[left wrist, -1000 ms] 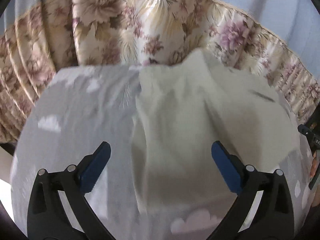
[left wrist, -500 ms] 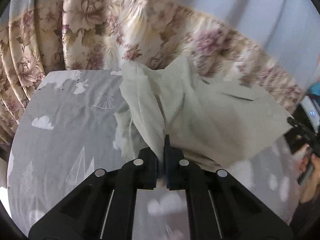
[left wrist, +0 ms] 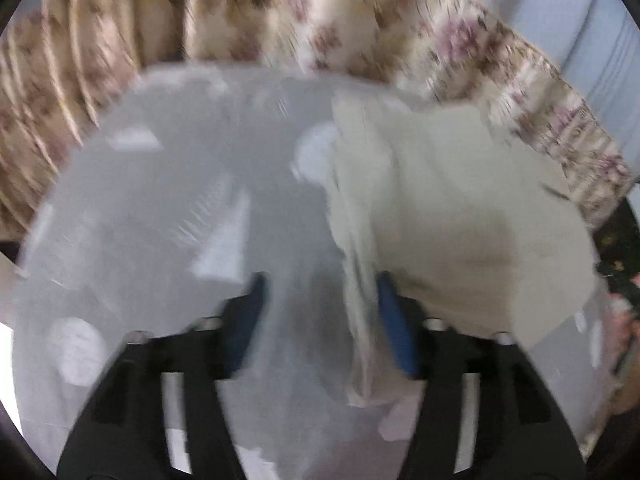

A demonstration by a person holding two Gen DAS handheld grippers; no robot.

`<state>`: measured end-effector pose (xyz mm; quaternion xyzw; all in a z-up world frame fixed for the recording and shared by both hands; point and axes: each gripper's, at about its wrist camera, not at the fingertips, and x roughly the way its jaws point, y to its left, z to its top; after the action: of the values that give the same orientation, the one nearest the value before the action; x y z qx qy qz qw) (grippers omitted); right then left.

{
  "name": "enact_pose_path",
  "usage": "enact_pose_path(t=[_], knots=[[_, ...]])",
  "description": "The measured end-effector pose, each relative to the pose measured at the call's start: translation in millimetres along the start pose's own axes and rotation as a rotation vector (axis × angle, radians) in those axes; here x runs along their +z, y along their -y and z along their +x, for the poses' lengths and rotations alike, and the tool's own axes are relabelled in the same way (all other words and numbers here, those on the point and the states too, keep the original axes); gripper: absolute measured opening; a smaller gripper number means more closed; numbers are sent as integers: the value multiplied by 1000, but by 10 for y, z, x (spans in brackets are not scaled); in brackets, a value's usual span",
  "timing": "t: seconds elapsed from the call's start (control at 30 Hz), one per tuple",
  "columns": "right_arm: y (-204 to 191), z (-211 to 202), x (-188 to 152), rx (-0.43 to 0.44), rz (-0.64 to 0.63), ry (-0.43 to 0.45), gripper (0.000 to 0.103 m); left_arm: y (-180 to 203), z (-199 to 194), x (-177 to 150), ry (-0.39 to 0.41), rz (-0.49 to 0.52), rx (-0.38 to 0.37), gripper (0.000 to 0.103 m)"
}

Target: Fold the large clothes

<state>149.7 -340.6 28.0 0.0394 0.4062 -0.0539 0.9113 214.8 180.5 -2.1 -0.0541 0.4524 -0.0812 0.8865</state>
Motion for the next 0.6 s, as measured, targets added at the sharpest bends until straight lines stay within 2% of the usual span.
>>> enact_pose_path(t=[0.07,0.13,0.2,0.3,0.37,0.4,0.43,0.53,0.6], knots=[[25,-92,155,29,23,56,36,137,-134,124,49,42,41,71],[-94,-60,301,76,10,79,36,288,-162,248,73,64,31,81],[-291,84,399,125,-25,76,36,485,-108,337,74,78,-2,81],[-686,387,479,167,-112,29,35,894,87,413,33,125,-60,81],[-890,612,524,157,-166,-36,32,1132,357,486,-30,163,-37,72],[-982,728,577,124,-183,-67,31,1174,433,477,-56,173,-14,55],[-1035,805,629,107,-185,-84,27,1234,577,525,-92,196,40,45],[-1074,998,907,34,-139,-106,23,1202,843,726,-110,204,188,44],[-1008,1083,1037,-67,-119,-89,20,1062,916,869,-112,153,211,44]])
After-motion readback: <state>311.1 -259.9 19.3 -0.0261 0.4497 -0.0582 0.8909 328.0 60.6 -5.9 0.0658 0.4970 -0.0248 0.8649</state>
